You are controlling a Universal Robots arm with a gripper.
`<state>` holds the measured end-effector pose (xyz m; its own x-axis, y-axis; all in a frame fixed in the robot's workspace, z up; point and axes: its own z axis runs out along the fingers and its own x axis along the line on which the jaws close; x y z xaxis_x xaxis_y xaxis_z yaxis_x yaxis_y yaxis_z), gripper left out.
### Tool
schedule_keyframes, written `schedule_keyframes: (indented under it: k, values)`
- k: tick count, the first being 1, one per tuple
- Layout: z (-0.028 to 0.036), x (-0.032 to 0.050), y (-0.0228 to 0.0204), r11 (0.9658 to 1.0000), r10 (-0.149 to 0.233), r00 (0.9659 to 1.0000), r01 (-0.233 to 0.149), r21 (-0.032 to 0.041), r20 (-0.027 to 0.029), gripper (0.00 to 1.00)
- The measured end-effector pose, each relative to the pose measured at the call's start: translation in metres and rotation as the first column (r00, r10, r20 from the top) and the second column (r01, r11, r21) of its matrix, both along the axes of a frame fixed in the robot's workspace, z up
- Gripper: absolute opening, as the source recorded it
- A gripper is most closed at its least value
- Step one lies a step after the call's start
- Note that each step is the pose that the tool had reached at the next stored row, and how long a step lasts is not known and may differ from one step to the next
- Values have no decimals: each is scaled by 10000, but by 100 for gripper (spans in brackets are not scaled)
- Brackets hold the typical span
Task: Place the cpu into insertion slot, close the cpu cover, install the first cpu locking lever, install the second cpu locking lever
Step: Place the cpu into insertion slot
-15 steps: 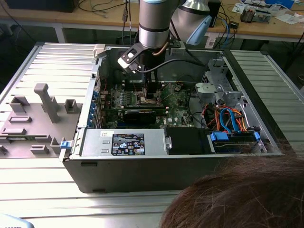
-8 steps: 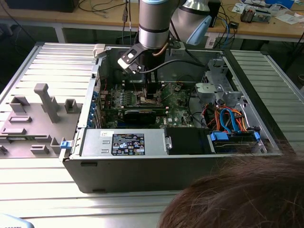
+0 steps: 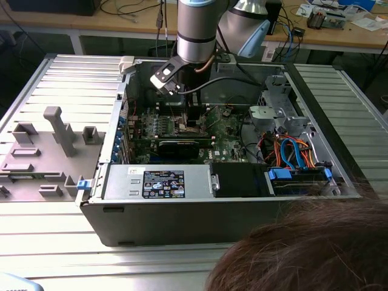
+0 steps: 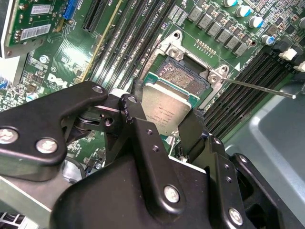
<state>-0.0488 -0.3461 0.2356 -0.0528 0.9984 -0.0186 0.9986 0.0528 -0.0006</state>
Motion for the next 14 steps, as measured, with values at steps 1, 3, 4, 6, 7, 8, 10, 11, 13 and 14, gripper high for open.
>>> schedule_keyframes:
  k: [1,3,4,6,7,8,10,11,13,14]
  values:
    - [-3,0,0,10000,0,10000,0,0,0,54]
    - [-6,0,0,10000,0,10000,0,0,0,54]
    - [-8,0,0,10000,0,10000,0,0,0,54]
    - [-12,0,0,10000,0,10000,0,0,0,54]
    - [-14,0,0,10000,0,10000,0,0,0,54]
    - [-16,0,0,10000,0,10000,0,0,0,54]
    - [-20,0,0,10000,0,10000,0,0,0,54]
    - [-24,0,0,10000,0,10000,0,0,0,54]
    - [-30,0,0,10000,0,10000,0,0,0,54]
    - [-32,0,0,10000,0,10000,0,0,0,54]
